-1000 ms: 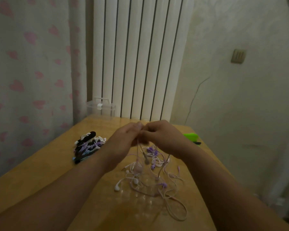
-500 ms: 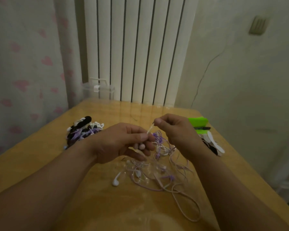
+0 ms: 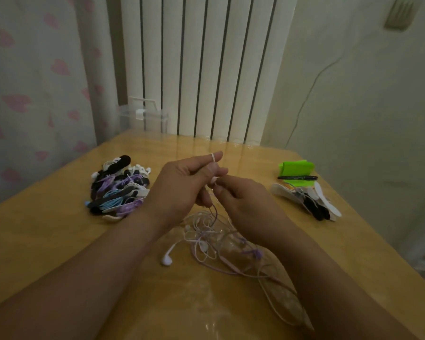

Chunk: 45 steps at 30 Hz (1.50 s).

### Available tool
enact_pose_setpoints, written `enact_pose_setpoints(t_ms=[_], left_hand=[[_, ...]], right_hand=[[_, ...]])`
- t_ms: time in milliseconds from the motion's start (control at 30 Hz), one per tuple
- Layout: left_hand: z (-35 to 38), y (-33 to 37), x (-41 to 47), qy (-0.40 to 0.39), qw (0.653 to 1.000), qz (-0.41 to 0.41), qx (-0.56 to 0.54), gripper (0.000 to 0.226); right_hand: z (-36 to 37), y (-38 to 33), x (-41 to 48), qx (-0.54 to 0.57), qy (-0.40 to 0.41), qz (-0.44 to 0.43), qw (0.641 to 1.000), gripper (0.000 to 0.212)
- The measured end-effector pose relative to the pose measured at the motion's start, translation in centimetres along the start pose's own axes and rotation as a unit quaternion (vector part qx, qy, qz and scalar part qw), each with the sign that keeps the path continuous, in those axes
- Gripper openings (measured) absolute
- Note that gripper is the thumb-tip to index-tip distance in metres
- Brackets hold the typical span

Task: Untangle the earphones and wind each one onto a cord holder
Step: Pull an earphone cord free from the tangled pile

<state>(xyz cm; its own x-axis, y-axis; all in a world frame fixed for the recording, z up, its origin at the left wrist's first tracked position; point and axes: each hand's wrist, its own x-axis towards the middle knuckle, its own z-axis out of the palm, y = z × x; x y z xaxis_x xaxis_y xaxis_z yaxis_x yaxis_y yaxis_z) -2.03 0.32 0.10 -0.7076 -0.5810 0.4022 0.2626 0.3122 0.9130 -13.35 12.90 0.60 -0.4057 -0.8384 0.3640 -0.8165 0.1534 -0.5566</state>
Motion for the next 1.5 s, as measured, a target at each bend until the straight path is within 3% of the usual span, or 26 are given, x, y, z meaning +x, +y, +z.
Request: enact_pose_setpoints(t_ms=[167,333,500,667,767,867,1033,1167,1267,1367,1500], left_hand=[[-0.3,-0.3,-0.2,-0.004,0.989,0.058,0.140,0.040],[-0.9,-0.4,-0.3,-0.062,0.965,0.059,0.247,0.045],[-1.5,0.8,-0.9,-0.201,0.950,0.022,0.238,0.029],[-2.6,1.9,-1.3,-0.295,0.951,-0.049,0.077,0.029],[-2.6,2.2,-1.3,-0.276,0.959,-0.067,-0.028,0.037],[-2.2,1.7,-1.0,-0.202,0.973,-0.062,-0.096,0.039],[-1.9,0.3,-0.6,-0.078,0.993,-0.033,-0.079,0.035],[-1.3,0.3,-0.4,-0.043,0.994,-0.022,-0.098,0.035],[-1.4,0.5,-0.5,-0.044,0.993,-0.023,-0.111,0.035],[-1.6,0.9,-0.9,-0.053,0.998,-0.013,-0.045,0.036],[-1.4,1.1,-1.2,-0.010,0.994,0.034,0.100,0.043]], right_hand=[[-1.1,0.3,-0.4,-0.019,0.019,0.033,0.999,0.014],[-1.9,0.0,-0.4,0.106,0.067,0.042,0.991,0.011],[-2.8,0.6,-0.3,0.159,0.073,0.012,0.985,0.010],[-3.1,1.3,-0.2,0.264,0.042,0.003,0.964,0.003],[-2.6,1.6,-0.2,0.351,0.013,0.032,0.936,0.012],[-1.4,1.3,-0.3,0.351,-0.016,0.060,0.934,0.023],[0.6,0.1,-0.1,0.323,-0.023,0.090,0.942,0.032],[1.4,-0.3,-0.4,0.287,-0.028,0.068,0.955,0.022],[1.9,-0.5,-0.6,0.305,-0.048,0.067,0.949,0.028],[2.1,-0.6,-0.6,0.349,-0.056,0.090,0.931,0.032],[1.2,-0.7,-0.7,0.173,-0.074,0.064,0.980,0.022]])
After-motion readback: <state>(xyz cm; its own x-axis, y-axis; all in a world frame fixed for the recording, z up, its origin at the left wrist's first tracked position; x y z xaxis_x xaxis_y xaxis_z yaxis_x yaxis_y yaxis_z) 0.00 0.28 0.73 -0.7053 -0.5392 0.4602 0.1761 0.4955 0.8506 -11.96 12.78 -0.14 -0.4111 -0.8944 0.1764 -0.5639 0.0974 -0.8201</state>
